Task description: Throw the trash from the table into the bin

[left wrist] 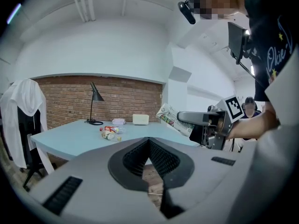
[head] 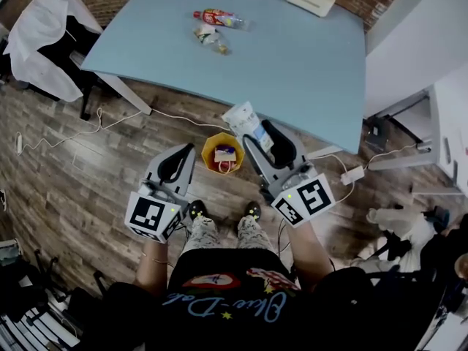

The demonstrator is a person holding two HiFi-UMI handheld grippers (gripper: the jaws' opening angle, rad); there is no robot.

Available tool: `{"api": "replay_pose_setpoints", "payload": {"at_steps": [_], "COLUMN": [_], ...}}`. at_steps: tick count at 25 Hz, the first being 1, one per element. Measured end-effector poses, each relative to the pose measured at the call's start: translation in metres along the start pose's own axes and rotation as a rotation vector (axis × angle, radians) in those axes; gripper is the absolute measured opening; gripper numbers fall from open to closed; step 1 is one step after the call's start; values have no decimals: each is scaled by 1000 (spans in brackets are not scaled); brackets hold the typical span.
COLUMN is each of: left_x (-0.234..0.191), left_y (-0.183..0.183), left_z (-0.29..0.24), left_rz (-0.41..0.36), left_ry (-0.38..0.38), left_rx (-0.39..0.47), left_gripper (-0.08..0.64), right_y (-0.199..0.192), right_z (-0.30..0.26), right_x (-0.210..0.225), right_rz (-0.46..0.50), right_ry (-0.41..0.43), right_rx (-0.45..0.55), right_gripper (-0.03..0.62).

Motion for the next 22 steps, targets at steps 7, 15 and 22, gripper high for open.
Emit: {"api": "replay_pose_setpoints", "payload": {"at_steps": [7, 15, 22], "left_x": [-10, -24, -34], "left_y": [-26, -66, -99], "left_z": [1, 2, -2], "left_rz": [55, 60, 80], "left_ry": [24, 58, 73], "left_rx": [-31, -87, -121], "left_gripper": [8, 8, 8], "right_y": [-33, -81, -125], "right_z": [-3, -11, -14], "right_x": [3, 11, 22], "right_rz": [-11, -10, -55], "right_ry": [-4, -16, -28], "right_rx": [-61, -141, -192], "right_gripper": [204, 202, 204]}}
Point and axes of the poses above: the fingertips, and each gripper's own axes: z backward along the fingers, x to its right, y out of its top, the point moved 2 cm from there along z, backward along the fingers, and after that the axes turned 1 degree about -y, right-handed, at the moved point
